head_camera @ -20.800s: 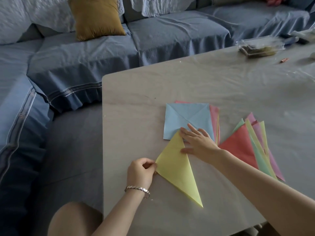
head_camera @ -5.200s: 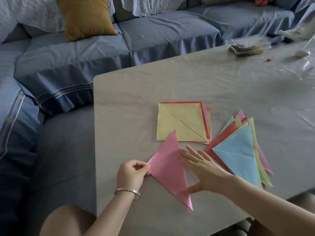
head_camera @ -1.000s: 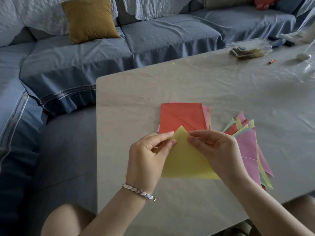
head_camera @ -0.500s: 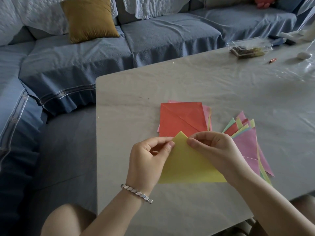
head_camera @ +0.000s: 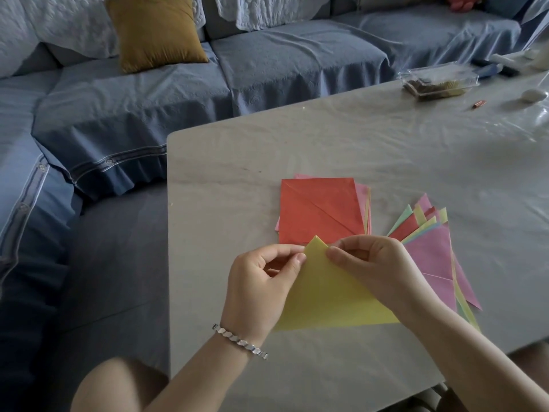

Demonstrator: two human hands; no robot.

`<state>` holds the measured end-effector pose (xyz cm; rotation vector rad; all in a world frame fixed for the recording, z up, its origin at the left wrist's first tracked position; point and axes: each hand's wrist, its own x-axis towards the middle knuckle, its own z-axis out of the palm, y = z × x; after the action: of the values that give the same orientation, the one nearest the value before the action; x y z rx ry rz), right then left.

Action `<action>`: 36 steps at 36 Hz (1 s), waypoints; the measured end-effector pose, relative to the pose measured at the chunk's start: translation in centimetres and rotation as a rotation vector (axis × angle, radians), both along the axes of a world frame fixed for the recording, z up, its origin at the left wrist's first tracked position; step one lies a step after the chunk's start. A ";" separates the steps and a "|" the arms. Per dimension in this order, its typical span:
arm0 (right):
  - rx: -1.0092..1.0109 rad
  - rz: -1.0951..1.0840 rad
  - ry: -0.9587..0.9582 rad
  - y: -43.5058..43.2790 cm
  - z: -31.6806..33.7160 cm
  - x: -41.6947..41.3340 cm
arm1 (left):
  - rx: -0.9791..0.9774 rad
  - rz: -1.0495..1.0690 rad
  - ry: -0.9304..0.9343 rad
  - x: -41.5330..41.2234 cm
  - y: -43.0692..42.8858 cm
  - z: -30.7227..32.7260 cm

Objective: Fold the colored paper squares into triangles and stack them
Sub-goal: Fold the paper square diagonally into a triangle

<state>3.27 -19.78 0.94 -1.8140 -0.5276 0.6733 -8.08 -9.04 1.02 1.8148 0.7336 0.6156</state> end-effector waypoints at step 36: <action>-0.653 0.556 -0.978 -1.1 -11.4 -2.0 | 0.058 0.113 0.470 -1.3 3.6 -9.2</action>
<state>1.30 -20.85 -10.43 -2.6074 -1.6500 0.2627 -9.33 -5.41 -8.18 2.0064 1.1464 0.2813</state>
